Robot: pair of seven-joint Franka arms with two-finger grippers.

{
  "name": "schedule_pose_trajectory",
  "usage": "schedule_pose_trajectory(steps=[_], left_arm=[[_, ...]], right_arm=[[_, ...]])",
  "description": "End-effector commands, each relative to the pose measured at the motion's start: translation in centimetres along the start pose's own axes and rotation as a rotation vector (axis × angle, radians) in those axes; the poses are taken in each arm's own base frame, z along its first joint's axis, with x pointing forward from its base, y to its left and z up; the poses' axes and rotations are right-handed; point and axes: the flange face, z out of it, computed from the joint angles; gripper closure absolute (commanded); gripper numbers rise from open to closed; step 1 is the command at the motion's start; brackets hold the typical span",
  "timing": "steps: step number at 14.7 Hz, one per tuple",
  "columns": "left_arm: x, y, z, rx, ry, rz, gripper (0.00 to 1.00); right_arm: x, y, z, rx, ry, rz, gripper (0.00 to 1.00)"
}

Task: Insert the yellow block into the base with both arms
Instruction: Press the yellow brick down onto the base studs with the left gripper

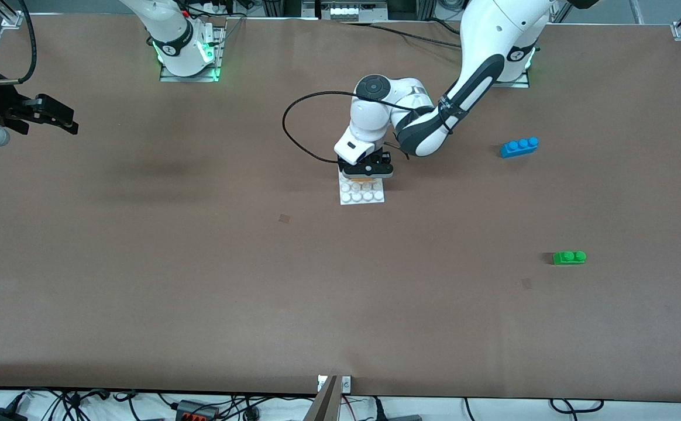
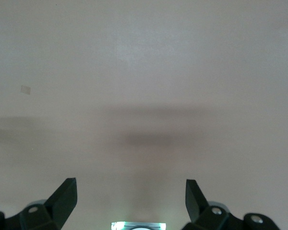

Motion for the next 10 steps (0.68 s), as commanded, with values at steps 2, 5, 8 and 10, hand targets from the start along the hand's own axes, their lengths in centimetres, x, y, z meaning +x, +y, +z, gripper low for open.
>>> schedule_pose_trajectory(steps=[2,5,8,10], left_arm=[[-0.7,0.0,0.3,0.007,0.016,0.005,0.49],[-0.7,0.1,0.2,0.006,0.018,-0.001,0.43],[0.0,0.2,-0.7,0.002,0.033,-0.007,0.00],[1.5,-0.4,-2.1,0.019,0.050,-0.031,0.00]], right_arm=[[-0.4,-0.1,-0.4,-0.001,0.001,-0.001,0.00],[-0.4,-0.1,-0.5,-0.001,0.003,-0.001,0.00],[-0.4,-0.1,-0.4,-0.001,0.001,0.001,0.00],[-0.4,-0.1,-0.4,-0.001,0.000,0.001,0.00]])
